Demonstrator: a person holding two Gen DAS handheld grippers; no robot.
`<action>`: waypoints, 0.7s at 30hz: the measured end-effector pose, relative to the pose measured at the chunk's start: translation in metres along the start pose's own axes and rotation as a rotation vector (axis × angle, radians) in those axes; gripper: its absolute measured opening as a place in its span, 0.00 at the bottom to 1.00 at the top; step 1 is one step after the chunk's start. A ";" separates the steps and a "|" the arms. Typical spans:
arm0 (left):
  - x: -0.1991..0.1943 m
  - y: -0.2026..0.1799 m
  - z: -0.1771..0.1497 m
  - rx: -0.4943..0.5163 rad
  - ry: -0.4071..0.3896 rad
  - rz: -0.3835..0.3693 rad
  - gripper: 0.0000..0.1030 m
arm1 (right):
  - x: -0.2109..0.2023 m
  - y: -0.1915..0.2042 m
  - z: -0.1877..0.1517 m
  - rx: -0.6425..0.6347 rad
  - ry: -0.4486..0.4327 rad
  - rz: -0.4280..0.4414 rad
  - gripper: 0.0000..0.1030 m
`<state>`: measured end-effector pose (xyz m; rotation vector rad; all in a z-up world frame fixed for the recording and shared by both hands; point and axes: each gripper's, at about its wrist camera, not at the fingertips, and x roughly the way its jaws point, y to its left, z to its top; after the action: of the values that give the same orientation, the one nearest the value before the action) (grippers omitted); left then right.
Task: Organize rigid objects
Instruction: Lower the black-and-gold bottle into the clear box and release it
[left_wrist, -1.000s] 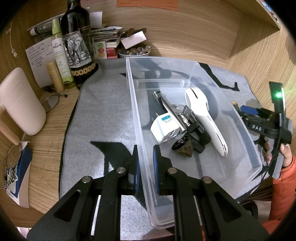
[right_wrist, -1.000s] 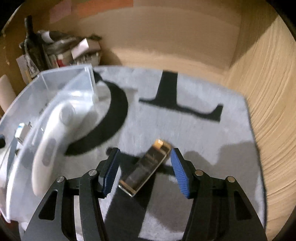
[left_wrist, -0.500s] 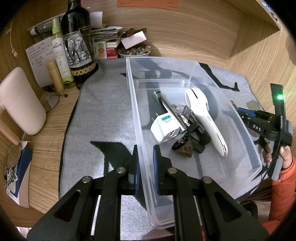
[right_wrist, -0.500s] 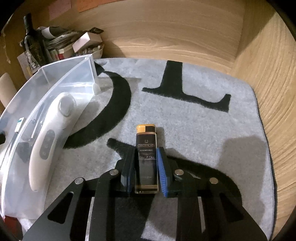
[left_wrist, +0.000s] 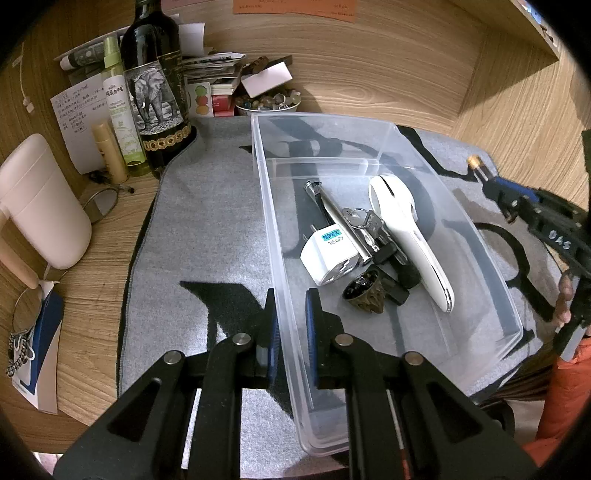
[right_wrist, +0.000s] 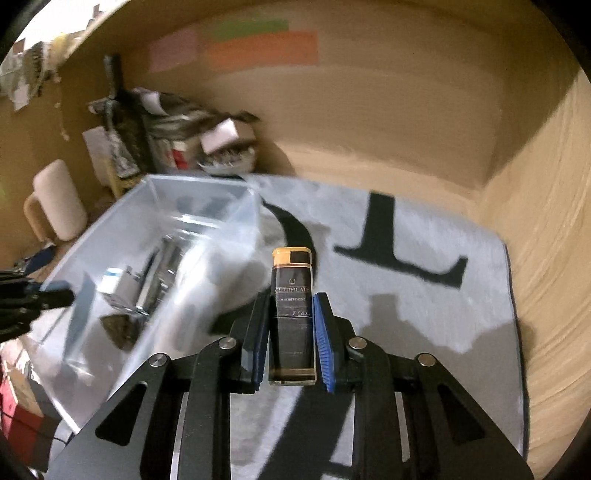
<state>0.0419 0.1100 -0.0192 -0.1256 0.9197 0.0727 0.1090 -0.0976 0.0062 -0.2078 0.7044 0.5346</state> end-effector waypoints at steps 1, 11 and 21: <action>0.000 0.000 0.000 0.000 0.000 0.000 0.11 | -0.003 0.003 0.002 -0.006 -0.010 0.006 0.21; 0.000 0.000 0.000 0.001 0.000 0.000 0.11 | -0.023 0.043 0.024 -0.084 -0.088 0.083 0.21; 0.000 -0.001 0.000 0.000 0.000 0.001 0.11 | 0.016 0.081 0.026 -0.151 0.008 0.166 0.21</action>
<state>0.0424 0.1095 -0.0191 -0.1252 0.9198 0.0733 0.0909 -0.0137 0.0145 -0.2945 0.6925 0.7467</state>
